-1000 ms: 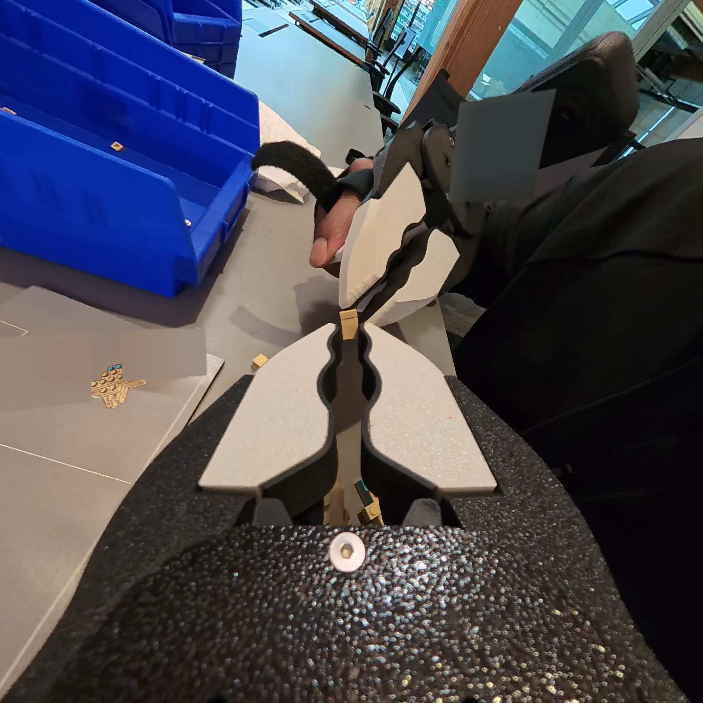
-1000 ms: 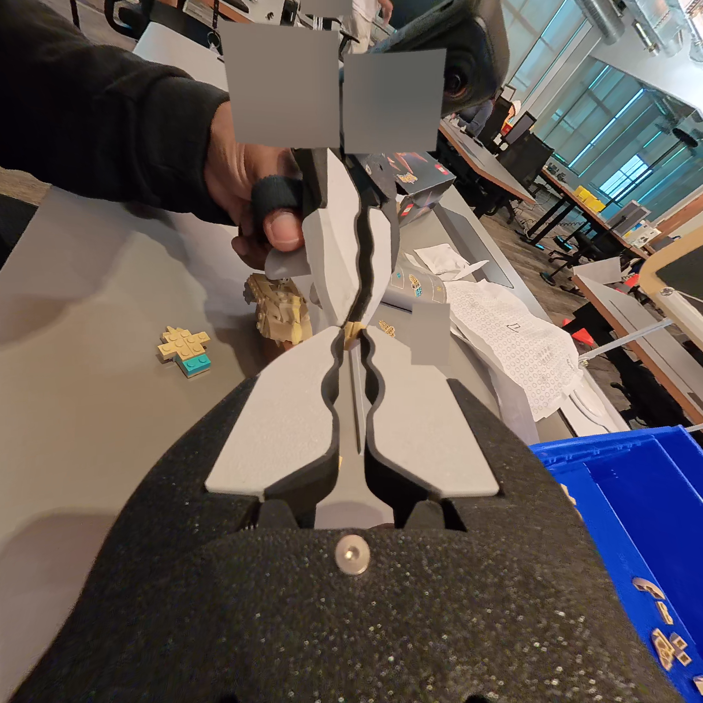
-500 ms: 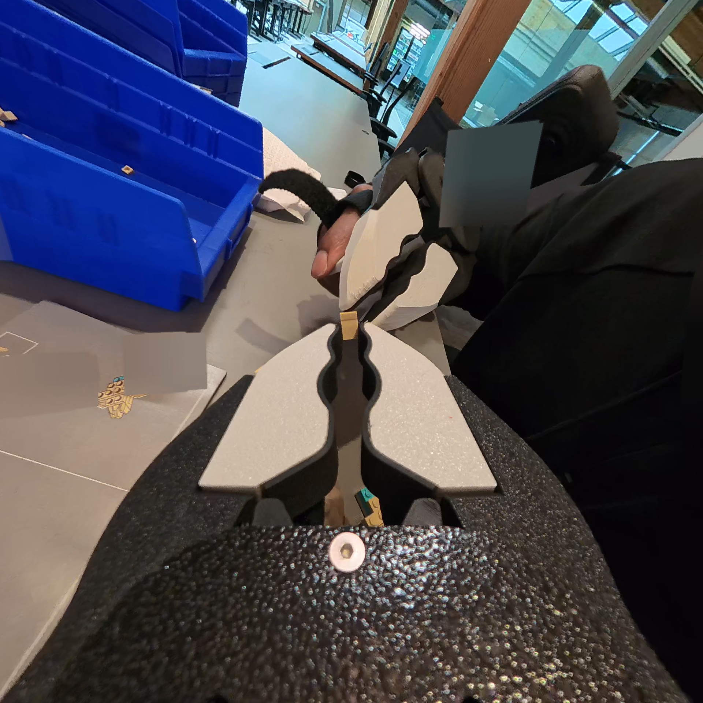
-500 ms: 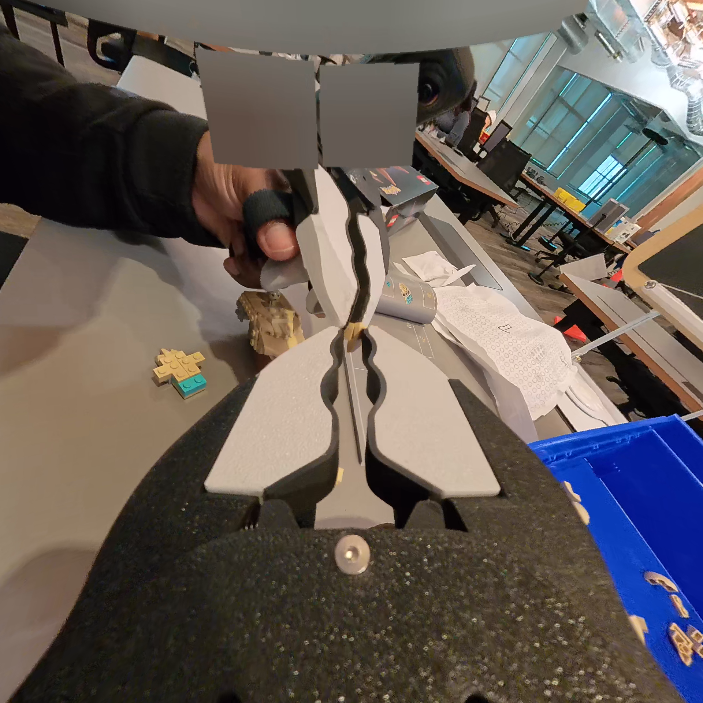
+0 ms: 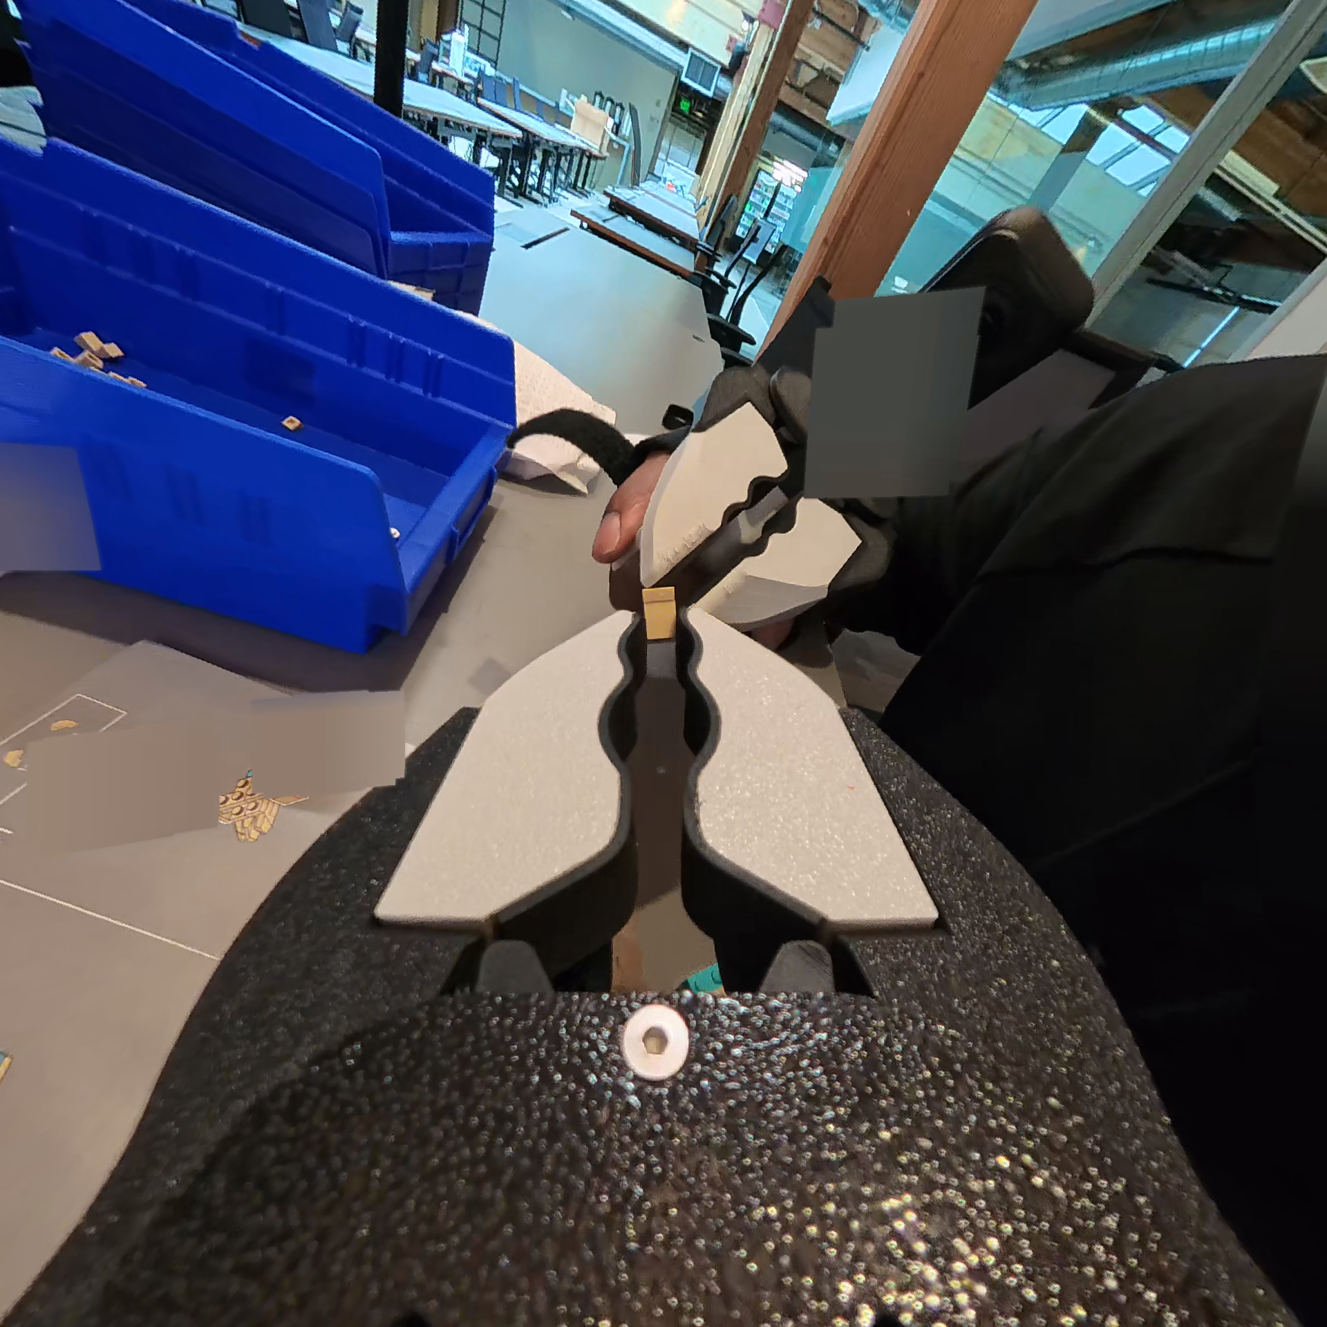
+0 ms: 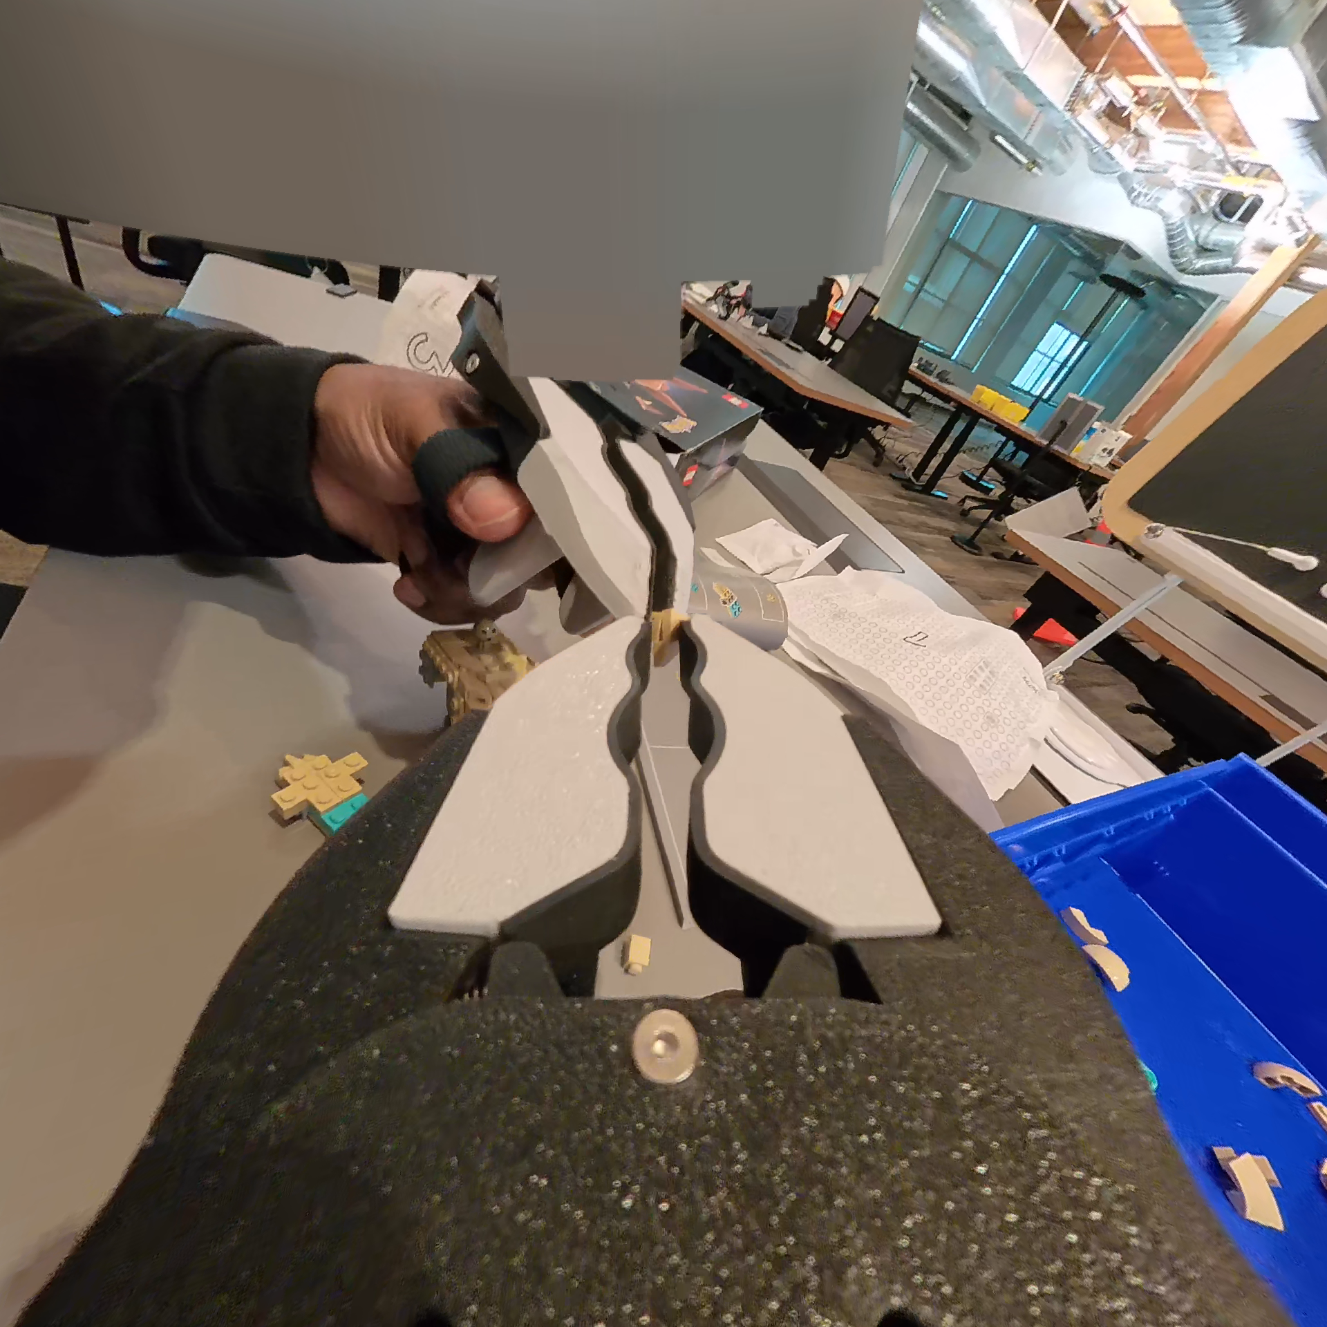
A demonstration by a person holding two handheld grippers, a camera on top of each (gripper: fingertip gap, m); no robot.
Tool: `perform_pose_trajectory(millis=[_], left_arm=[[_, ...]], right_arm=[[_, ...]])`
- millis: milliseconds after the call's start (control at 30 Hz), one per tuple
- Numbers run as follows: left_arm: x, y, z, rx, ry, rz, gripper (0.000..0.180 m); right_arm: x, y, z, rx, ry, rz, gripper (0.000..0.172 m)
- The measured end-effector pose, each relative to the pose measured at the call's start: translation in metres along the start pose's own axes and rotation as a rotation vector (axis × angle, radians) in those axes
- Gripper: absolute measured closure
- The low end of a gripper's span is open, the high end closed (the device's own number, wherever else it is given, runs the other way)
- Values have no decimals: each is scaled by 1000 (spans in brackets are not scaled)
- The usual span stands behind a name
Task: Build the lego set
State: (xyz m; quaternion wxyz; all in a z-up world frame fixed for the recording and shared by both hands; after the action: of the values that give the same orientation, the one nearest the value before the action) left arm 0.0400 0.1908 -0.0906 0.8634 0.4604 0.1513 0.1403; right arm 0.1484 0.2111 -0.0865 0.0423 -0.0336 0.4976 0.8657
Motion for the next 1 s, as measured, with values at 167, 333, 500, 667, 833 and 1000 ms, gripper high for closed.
perform_pose_trajectory(millis=[167, 333, 500, 667, 833, 1000], left_arm=[[0, 3, 2, -3, -12, 44, 173], [1, 4, 4, 3, -23, 78, 173], [1, 5, 7, 27, -18, 91, 173], [0, 6, 7, 35, -12, 96, 173], [0, 6, 8, 56, -3, 108, 173], [-1, 7, 9, 65, 7, 119, 173]], right_arm=[[-1, 3, 2, 37, -25, 32, 164], [-3, 6, 4, 51, -34, 50, 164], [-5, 8, 4, 56, -43, 67, 163], [-5, 8, 4, 58, -50, 72, 162], [-5, 9, 4, 69, -49, 78, 162], [-5, 9, 3, 89, -44, 78, 160]])
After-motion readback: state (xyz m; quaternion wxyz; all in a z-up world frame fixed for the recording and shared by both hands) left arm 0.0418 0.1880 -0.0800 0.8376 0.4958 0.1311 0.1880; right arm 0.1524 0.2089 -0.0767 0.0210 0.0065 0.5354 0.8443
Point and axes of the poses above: each gripper's, where its closed fingertips meet, x out along the fingers, y out of its top, z = x × y across the jaws, the point moved 6 cm from there along -x, back along the fingers, and after that the axes turned 10 degrees about -x, right-handed, at the moved point
